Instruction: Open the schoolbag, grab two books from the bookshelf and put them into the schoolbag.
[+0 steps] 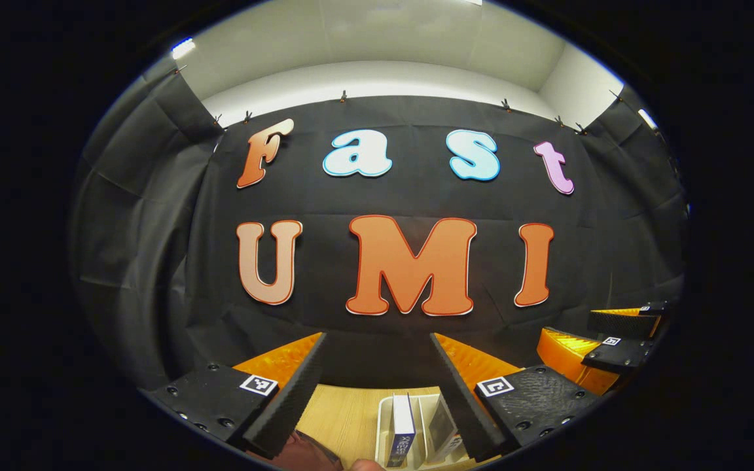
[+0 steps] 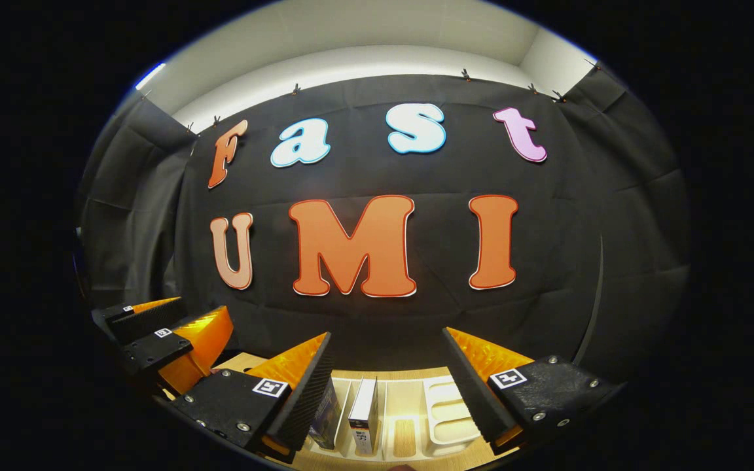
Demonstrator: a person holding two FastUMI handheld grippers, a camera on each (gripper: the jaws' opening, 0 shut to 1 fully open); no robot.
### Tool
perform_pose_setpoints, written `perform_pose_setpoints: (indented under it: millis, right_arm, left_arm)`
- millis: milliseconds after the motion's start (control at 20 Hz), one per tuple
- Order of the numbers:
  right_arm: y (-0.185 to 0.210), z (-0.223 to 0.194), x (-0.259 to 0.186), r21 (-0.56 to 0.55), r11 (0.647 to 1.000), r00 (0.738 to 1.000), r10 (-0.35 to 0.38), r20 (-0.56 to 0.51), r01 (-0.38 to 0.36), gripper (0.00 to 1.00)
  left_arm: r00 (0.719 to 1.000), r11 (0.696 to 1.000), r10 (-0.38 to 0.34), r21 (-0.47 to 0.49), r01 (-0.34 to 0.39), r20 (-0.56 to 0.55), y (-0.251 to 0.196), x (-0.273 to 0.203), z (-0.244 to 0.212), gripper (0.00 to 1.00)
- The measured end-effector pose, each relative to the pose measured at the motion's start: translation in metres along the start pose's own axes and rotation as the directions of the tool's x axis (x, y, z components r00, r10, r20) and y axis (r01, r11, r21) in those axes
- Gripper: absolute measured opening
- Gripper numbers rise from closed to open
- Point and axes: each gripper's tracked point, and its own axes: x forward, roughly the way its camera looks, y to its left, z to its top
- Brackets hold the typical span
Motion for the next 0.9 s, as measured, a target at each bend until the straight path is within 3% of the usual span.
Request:
perform_pose_setpoints:
  millis: [500,900]
  right_arm:
    - [0.0,-0.004,0.002,0.002,1.0,1.0,-0.001,-0.009,0.001,0.96]
    - [-0.004,-0.008,0.001,-0.005,1.0,1.0,-0.002,-0.015,0.002,0.96]
  left_arm:
    - [1.0,1.0,0.005,-0.01,-0.005,-0.013,0.009,0.002,-0.004,0.94]
    - [0.998,0.997,-0.006,0.076,0.012,-0.068,0.026,0.0,-0.03,0.94]
